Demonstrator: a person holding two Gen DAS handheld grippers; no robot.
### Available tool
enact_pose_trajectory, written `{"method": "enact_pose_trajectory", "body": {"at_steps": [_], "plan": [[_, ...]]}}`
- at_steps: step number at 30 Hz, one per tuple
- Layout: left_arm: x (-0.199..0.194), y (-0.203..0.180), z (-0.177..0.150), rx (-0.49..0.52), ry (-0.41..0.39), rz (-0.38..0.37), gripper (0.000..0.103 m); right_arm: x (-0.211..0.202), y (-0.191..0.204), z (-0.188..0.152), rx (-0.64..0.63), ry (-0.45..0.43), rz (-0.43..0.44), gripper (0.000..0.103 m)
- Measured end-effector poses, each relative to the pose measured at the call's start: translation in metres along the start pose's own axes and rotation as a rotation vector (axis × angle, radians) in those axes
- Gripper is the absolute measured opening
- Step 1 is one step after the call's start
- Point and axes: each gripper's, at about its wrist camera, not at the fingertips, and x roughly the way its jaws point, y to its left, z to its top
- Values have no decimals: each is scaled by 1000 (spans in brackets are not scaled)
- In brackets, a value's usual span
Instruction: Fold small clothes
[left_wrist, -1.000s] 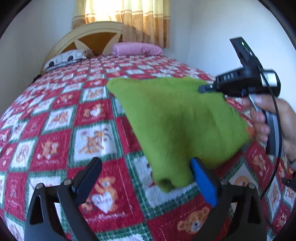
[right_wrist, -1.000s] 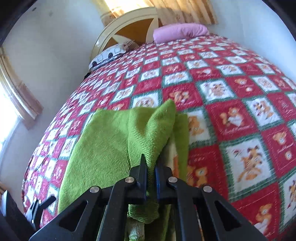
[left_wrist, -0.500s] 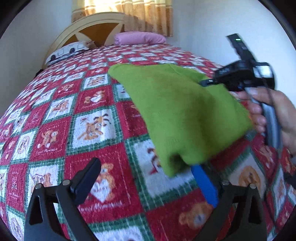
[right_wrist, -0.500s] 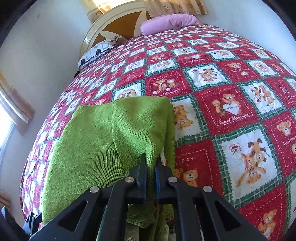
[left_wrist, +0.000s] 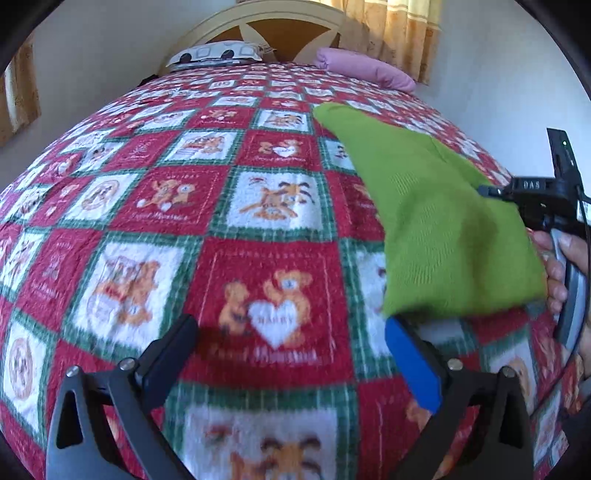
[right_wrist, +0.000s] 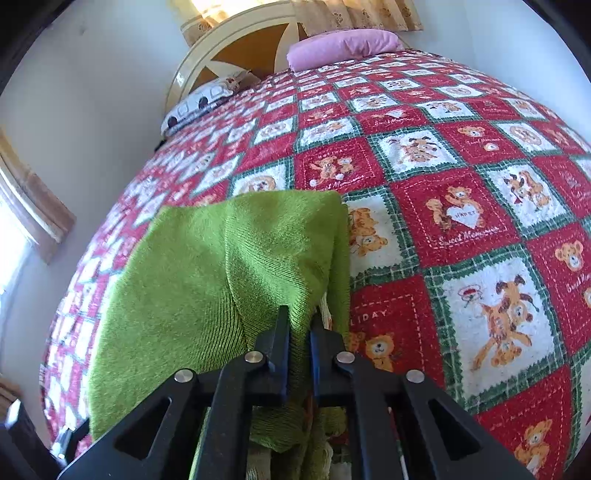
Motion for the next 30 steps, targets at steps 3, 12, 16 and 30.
{"method": "enact_pose_trajectory", "body": {"at_steps": [3, 12, 16, 30], "plan": [[-15, 4, -6, -5, -15, -73, 103, -25, -6, -6, 22, -58, -17, 44], [-32, -7, 45, 16, -187, -44, 103, -78, 22, -68, -89, 14, 88, 45], [-4, -30, 63, 99, -162, 26, 103, -66, 31, -87, -164, 48, -21, 10], [27, -42, 52, 156, -132, 152, 103, -85, 80, -58, -295, -82, -26, 15]]}}
